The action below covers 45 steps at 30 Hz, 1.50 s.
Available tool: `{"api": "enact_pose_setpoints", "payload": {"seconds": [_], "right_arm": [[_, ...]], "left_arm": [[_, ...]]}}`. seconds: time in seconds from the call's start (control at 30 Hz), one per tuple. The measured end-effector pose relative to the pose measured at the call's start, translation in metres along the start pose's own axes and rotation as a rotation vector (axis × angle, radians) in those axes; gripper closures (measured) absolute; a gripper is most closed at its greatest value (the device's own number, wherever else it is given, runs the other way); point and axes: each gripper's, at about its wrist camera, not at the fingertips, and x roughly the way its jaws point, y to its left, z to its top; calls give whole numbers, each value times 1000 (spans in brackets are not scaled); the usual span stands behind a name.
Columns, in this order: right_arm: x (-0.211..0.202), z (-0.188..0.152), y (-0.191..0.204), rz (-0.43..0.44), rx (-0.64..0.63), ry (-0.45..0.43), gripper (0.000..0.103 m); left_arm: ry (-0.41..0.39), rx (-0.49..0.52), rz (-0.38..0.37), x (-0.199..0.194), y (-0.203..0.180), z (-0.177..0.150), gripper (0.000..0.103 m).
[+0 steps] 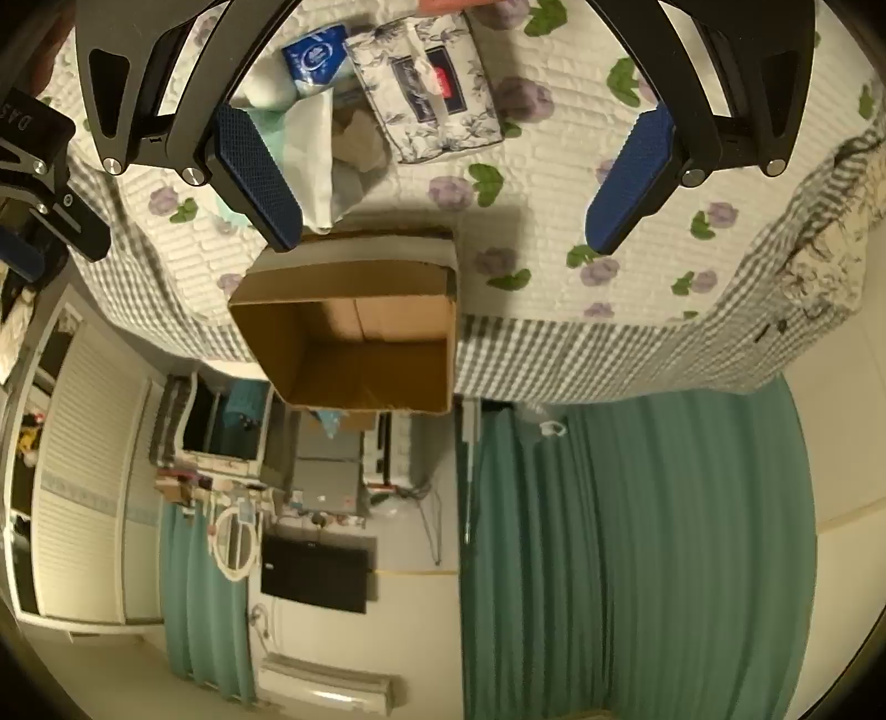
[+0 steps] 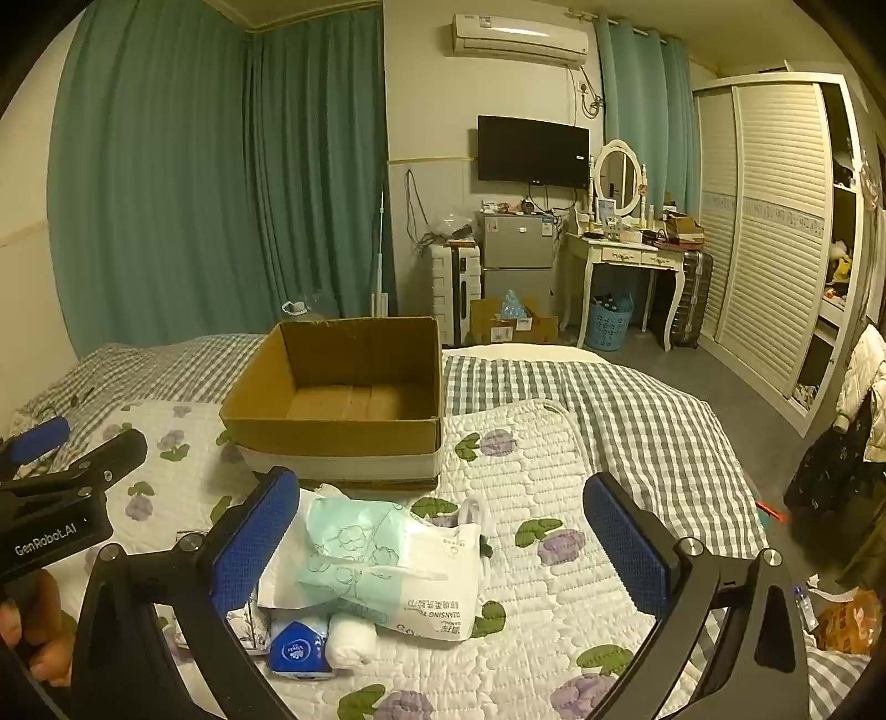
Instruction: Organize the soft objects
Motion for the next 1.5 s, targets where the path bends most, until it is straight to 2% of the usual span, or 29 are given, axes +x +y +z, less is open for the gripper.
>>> {"api": "enact_pose_setpoints", "payload": {"seconds": [0.47,1.5], "right_arm": [[1,1,7,-1,-2,-5,0],[4,-5,6,4,-22,0,0]], "left_arm": [[-3,-15,3,0,12,7,0],[-5,-8,26,3,7,-3,0]]}}
